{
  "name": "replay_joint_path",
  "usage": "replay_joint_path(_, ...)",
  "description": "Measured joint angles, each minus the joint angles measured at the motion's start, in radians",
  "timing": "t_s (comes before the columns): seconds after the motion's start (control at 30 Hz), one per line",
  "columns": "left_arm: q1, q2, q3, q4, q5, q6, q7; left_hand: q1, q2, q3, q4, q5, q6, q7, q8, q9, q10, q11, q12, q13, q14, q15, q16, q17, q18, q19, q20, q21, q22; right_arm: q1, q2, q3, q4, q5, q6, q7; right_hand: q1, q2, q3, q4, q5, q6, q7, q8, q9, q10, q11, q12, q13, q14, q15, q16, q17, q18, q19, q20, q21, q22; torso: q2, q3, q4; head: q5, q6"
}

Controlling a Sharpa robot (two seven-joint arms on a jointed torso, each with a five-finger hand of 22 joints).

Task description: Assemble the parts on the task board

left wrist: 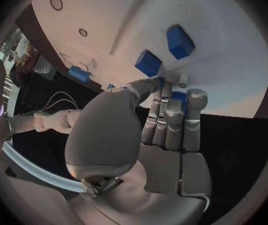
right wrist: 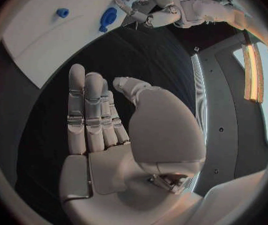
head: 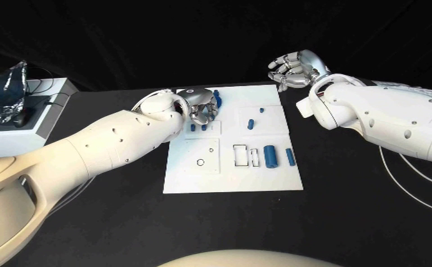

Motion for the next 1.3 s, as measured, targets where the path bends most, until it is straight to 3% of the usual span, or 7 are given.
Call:
replay_joint_path(0.07,0.000,0.000,0.000,0.000,0.001,-0.002,0.001,-0.001,0.004,0.003,-0.003,0.000,0.013,-0.004,0.002,0.003,0.018,-0.003,-0.008,0.003,0.019,-0.002,0.010,0.018,-0.001,0.015,-0.003,0.015,0.015,0.000,0.000,0.000,0.000,0.000,0.000,0.000,0.000,0.000,0.000,0.000,0.000,0.001,0.001,0.000,0.000,0.000,0.000,0.000,0.000,0.000,0.000,0.000,0.000,0.000,0.000,0.000,0.000,0.000,0.000,0.0000,0.0000,0.000,0.000)
replay_joint_path(0.1,0.000,0.000,0.000,-0.001,0.002,-0.003,0.002,-0.004,0.007,0.002,-0.006,-0.002,0.020,-0.007,0.005,0.005,0.029,-0.007,-0.014,0.005,0.029,-0.005,0.015,0.029,-0.015,0.025,-0.006,0.025,0.025,0.000,0.000,0.000,0.000,0.000,0.000,0.000,0.000,0.000,0.000,0.000,0.000,0.002,0.002,0.000,0.000,0.000,0.000,0.000,0.000,0.000,0.000,0.000,0.000,0.000,0.000,0.000,0.000,0.000,0.000,0.0000,0.0000,0.000,0.000)
replay_joint_path(0.13,0.000,0.000,0.000,-0.001,0.003,-0.004,0.002,-0.005,0.008,0.001,-0.007,-0.002,0.026,-0.010,0.007,0.006,0.034,-0.009,-0.016,0.006,0.035,-0.007,0.016,0.037,-0.016,0.032,-0.006,0.031,0.031,0.000,0.000,0.000,0.000,0.000,0.000,0.000,0.000,0.000,0.000,0.000,0.000,0.002,0.002,0.000,0.000,0.001,0.001,0.000,0.000,0.000,0.000,0.000,0.000,0.000,0.000,0.000,0.000,0.000,0.000,0.0000,0.0001,0.000,0.000)
replay_joint_path(0.77,-0.004,-0.030,0.001,0.028,0.057,-0.053,0.014,-0.005,0.013,0.003,-0.014,-0.006,0.035,-0.014,0.010,0.015,0.054,-0.014,-0.046,0.010,0.056,-0.007,0.025,0.069,-0.016,0.051,-0.012,0.049,0.049,0.000,-0.002,0.000,0.001,-0.003,0.000,0.000,0.000,0.000,0.000,0.000,0.000,0.002,0.002,-0.004,-0.001,0.005,-0.002,0.000,-0.002,0.000,0.000,0.000,0.001,0.000,0.000,0.000,0.000,0.001,0.000,-0.0012,0.0005,-0.001,0.002)
replay_joint_path(0.93,-0.005,-0.055,0.015,0.060,0.083,-0.059,0.017,-0.005,0.013,0.000,-0.017,-0.006,0.035,-0.014,0.005,0.020,0.053,-0.014,-0.052,0.010,0.056,-0.007,0.025,0.066,-0.016,0.051,-0.012,0.049,0.044,0.000,-0.005,0.000,0.000,-0.003,0.000,0.000,0.000,0.000,0.000,0.000,0.000,0.003,0.002,-0.004,-0.001,0.006,-0.002,0.000,-0.002,0.000,0.000,0.000,0.001,0.000,0.000,0.000,0.000,0.001,0.000,-0.0013,0.0015,-0.002,0.003)
replay_joint_path(1.2,-0.004,-0.122,0.061,0.124,0.130,-0.049,0.017,-0.005,0.013,0.000,-0.017,-0.006,0.031,-0.010,0.002,0.018,0.053,-0.014,-0.057,0.010,0.056,-0.007,0.025,0.061,-0.016,0.051,-0.012,0.049,0.044,0.000,-0.009,0.000,0.000,-0.004,0.000,0.000,0.000,0.000,0.000,0.000,0.000,0.005,-0.001,-0.004,-0.001,0.007,0.000,0.000,-0.003,0.000,0.000,0.000,0.002,0.000,0.000,0.000,0.000,0.000,-0.002,-0.0011,0.0049,-0.001,0.003)
replay_joint_path(1.3,-0.004,-0.141,0.067,0.129,0.147,-0.033,0.015,-0.005,0.013,0.000,-0.017,-0.006,0.031,-0.010,0.002,0.016,0.053,-0.014,-0.057,0.010,0.056,-0.007,0.025,0.060,-0.015,0.051,-0.012,0.049,0.044,0.000,-0.010,0.000,0.000,-0.004,0.000,0.000,0.000,0.000,0.000,0.000,0.000,0.005,-0.001,-0.004,-0.001,0.007,0.000,0.000,-0.003,0.000,0.000,0.000,0.002,0.000,0.000,0.000,0.000,0.000,-0.002,-0.0007,0.0068,0.001,0.002)
